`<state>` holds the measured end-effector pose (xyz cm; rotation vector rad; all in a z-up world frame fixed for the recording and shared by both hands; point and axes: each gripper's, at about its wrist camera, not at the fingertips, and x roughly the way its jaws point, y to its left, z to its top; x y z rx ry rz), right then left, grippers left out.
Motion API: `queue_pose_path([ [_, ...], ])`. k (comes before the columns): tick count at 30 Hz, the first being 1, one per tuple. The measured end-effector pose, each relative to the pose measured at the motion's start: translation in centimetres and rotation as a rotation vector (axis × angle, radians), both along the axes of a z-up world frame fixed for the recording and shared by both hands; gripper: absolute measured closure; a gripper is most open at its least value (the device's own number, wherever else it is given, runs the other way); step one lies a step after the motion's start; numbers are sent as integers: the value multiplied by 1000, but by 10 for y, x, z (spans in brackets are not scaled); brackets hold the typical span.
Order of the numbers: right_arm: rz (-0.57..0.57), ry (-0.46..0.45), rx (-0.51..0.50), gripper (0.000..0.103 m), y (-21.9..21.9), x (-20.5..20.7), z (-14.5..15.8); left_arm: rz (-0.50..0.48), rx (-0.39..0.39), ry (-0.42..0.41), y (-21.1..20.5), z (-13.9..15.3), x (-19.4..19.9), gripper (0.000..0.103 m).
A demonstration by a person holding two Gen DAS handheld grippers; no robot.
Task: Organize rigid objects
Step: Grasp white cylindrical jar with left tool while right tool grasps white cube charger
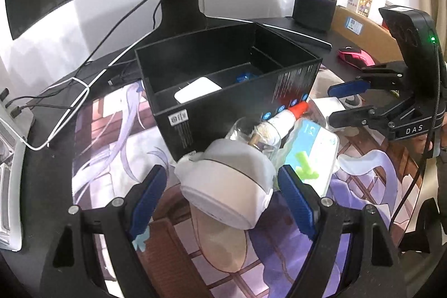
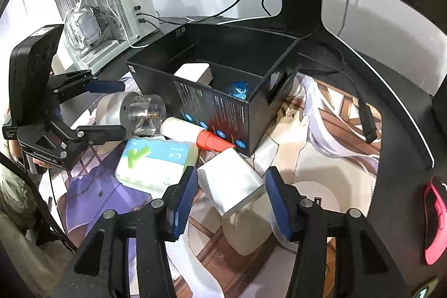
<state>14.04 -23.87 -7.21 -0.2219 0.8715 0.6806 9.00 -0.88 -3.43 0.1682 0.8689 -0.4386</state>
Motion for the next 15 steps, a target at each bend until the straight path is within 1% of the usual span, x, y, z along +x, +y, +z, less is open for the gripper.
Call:
queue_pose_path([
  [5, 4, 22, 6, 45, 0, 4, -7, -2, -10, 1, 1, -1, 2, 21],
  [13, 11, 31, -1, 44, 2, 2, -12, -23, -18, 9, -1, -1, 0, 22],
  [14, 13, 34, -2, 44, 3, 3, -14, -22, -15, 7, -1, -1, -1, 25],
  [15, 12, 28, -3, 44, 3, 2, -14, -12, -11, 0, -1, 0, -2, 32],
])
